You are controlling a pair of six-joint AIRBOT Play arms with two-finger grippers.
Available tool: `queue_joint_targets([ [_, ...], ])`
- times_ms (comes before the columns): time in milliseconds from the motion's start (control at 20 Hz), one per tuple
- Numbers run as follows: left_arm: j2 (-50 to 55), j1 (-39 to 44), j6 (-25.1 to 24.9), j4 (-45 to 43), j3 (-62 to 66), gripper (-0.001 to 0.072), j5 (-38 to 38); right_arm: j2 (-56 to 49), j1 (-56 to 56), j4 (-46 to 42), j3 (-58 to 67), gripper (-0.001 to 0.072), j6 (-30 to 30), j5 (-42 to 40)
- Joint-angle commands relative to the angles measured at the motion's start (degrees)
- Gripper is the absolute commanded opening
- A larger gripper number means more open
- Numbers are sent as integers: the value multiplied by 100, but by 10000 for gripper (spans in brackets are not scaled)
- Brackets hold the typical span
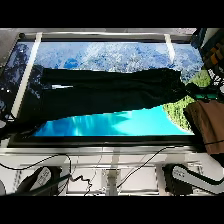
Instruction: Fold the clothes and pants, and hang the long-sleeved shirts on hangers.
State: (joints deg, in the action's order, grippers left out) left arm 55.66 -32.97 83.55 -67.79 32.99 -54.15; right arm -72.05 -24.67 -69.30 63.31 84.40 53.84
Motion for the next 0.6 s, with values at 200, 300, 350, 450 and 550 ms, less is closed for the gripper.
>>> queue_joint_targets([
  [200,1158,160,-2,1604,-142,554,2175,57,7,35,-39,35,-11,-245],
  [300,1506,376,0,1606,-138,385,2483,59,7,50,-39,36,-2,-243],
  [350,1606,498,0,1606,-133,245,2721,59,7,92,-39,36,48,-243],
  [450,1626,678,0,1606,2,57,3171,59,7,455,-35,36,149,-304],
  [550,1596,721,-2,1602,498,23,3289,57,9,898,68,35,155,-531],
])
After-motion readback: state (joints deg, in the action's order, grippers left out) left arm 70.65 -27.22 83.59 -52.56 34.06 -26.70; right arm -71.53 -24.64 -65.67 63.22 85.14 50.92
